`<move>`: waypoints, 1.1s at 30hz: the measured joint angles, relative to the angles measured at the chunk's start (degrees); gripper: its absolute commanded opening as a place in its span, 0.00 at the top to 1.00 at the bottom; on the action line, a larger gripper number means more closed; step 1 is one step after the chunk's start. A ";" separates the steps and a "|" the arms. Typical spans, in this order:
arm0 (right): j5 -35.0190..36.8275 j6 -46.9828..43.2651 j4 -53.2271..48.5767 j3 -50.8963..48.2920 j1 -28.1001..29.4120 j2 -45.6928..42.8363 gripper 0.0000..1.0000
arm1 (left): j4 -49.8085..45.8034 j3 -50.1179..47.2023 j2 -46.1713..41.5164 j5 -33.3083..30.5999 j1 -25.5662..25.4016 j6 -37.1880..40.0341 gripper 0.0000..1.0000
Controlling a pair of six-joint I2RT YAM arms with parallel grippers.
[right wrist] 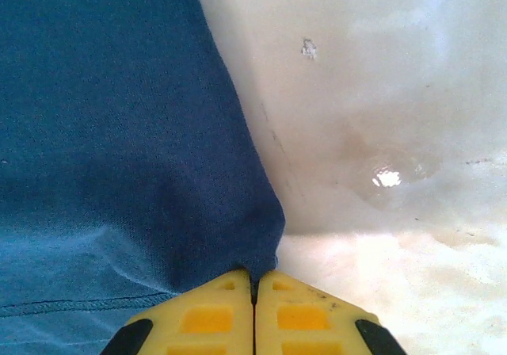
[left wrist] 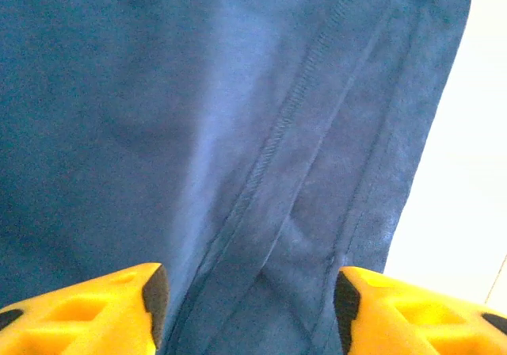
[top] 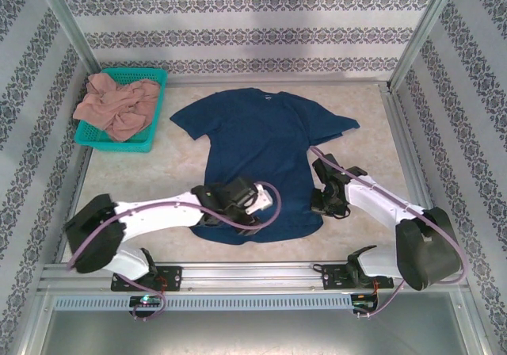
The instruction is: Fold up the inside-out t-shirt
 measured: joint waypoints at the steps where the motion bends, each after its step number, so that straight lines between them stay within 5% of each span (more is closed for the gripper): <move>1: -0.11 -0.26 0.00 0.00 -0.35 -0.20 0.92 | 0.00 0.68 1.66 0.50 -0.20 1.60 0.38; 8: -0.87 -0.81 0.02 0.00 -0.74 -0.83 0.92 | -0.46 4.52 9.94 1.22 -0.57 9.40 0.39; 12: -1.25 -0.83 0.02 0.00 -1.27 -0.98 0.92 | -0.61 6.36 13.05 0.48 -0.57 11.45 0.48; 17: -1.27 -0.85 0.04 0.00 -1.49 -0.98 0.92 | -0.61 8.68 15.32 -0.22 -0.52 12.13 0.61; 33: -1.29 -1.86 0.04 0.00 -1.49 -0.98 0.92 | -0.68 11.43 17.68 5.29 3.23 10.10 0.79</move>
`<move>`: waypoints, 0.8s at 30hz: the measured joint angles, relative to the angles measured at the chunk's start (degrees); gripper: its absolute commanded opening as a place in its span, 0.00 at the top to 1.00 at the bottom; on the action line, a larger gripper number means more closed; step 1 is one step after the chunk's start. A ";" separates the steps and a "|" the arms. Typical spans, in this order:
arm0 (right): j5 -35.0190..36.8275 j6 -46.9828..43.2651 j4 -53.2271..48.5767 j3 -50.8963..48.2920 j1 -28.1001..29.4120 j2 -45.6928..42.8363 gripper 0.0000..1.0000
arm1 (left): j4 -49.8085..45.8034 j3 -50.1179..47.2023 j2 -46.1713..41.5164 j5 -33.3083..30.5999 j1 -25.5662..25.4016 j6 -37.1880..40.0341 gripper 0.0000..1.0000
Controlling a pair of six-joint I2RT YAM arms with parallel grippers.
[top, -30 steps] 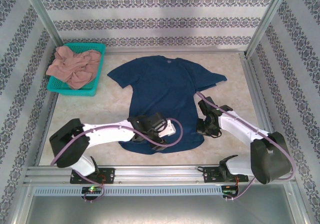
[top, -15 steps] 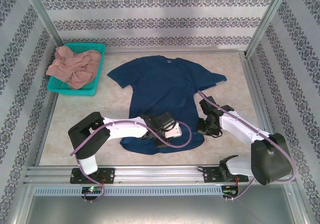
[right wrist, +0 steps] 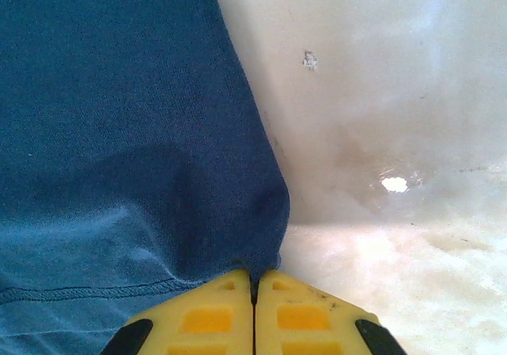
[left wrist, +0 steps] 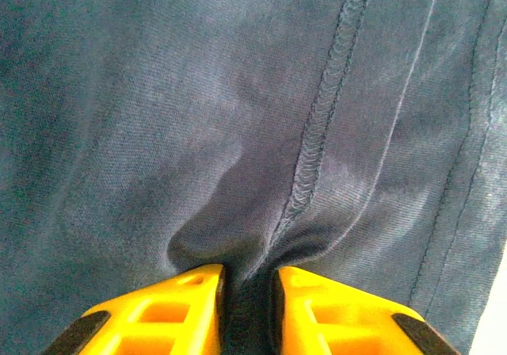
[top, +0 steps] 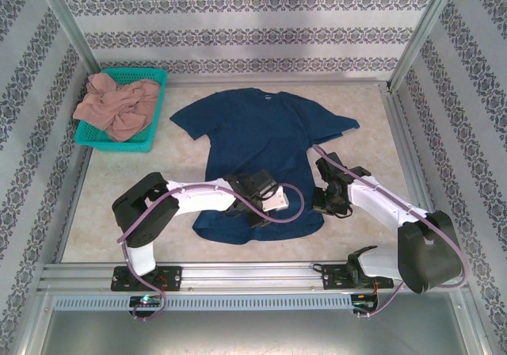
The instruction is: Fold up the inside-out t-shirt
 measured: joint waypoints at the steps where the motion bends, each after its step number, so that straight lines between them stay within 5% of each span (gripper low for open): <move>1: 0.02 -0.04 0.00 0.00 0.00 0.00 0.92 | 0.00 0.02 0.00 0.52 0.20 -0.13 0.81; 12: 0.04 -0.50 -0.02 0.00 -0.28 0.00 0.89 | 0.07 0.02 -0.39 4.90 2.75 -3.41 1.00; 24: 0.15 -2.01 -0.24 1.20 -1.49 -0.37 0.88 | 0.50 0.02 -4.68 9.51 5.38 -6.62 0.95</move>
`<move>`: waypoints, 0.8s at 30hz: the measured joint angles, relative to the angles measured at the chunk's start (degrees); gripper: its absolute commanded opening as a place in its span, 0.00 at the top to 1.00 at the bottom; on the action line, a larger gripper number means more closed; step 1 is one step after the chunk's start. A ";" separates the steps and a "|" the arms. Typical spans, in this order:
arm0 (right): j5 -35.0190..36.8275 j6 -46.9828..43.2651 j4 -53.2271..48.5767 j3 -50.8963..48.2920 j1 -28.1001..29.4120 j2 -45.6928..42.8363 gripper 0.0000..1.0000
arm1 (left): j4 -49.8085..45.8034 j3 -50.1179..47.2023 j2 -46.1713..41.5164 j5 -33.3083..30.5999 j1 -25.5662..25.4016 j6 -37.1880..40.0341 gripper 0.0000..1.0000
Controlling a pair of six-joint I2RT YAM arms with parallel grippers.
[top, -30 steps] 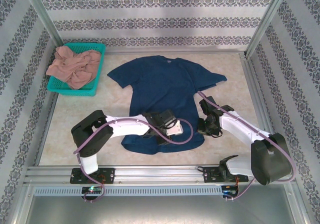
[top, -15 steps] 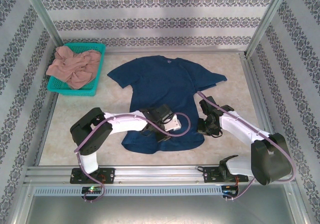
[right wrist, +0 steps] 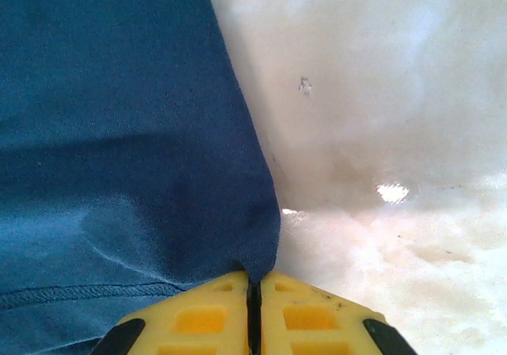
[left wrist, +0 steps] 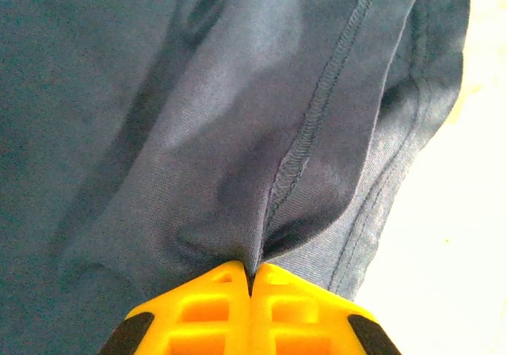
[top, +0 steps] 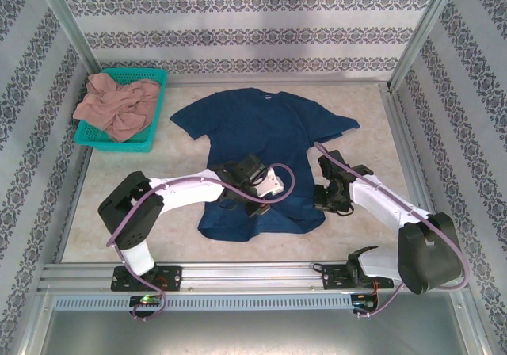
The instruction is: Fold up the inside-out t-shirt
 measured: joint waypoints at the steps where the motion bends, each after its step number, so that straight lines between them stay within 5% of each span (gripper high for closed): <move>1: 0.11 -0.15 -0.07 0.24 -0.02 0.00 0.88 | -0.02 0.00 0.00 0.24 0.02 0.00 0.94; 24: 0.15 -1.46 -0.46 1.49 -1.14 0.00 0.88 | -1.44 0.59 1.97 -1.31 1.18 0.24 0.72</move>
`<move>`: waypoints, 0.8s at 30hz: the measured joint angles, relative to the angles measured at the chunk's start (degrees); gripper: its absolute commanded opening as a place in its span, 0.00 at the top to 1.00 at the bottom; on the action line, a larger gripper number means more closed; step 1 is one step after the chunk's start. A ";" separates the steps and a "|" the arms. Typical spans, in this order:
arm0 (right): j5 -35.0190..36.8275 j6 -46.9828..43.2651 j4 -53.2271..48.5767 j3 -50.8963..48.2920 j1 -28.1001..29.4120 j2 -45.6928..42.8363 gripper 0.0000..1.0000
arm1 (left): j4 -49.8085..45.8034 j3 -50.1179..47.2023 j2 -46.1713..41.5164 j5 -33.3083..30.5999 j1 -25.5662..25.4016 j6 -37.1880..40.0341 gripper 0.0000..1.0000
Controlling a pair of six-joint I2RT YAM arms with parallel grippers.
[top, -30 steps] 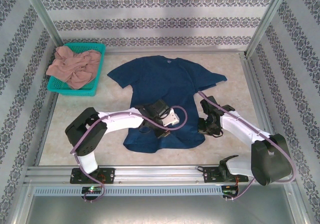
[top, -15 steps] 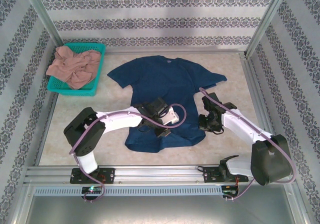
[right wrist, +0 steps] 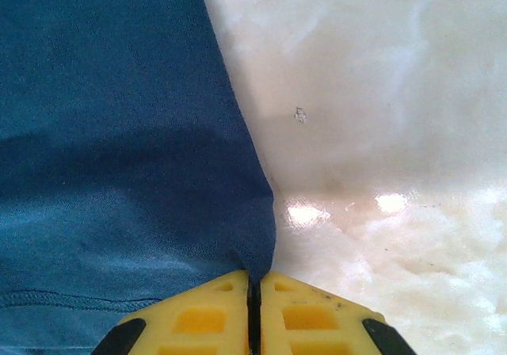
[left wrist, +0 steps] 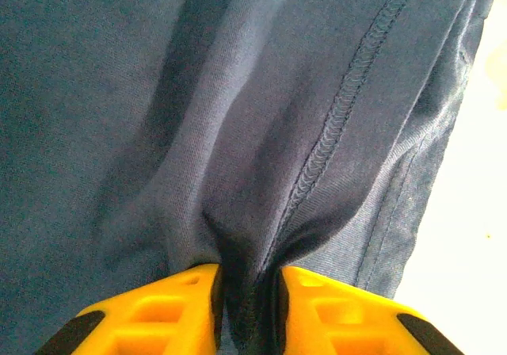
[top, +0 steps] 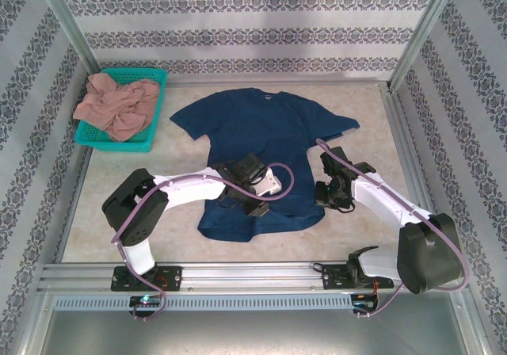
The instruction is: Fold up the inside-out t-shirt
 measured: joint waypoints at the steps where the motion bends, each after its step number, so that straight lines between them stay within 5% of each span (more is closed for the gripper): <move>1: -0.02 -0.02 0.00 0.00 0.00 0.00 0.88 | 0.00 0.00 0.00 0.00 0.00 0.00 0.71; 9: 0.00 -0.33 0.00 0.00 0.00 0.00 0.88 | -0.09 0.00 0.00 0.11 0.09 -0.07 0.91; 24: 1.27 -1.79 -0.52 0.07 -0.52 -0.33 0.84 | 0.68 0.00 -3.30 5.60 2.27 -4.15 0.93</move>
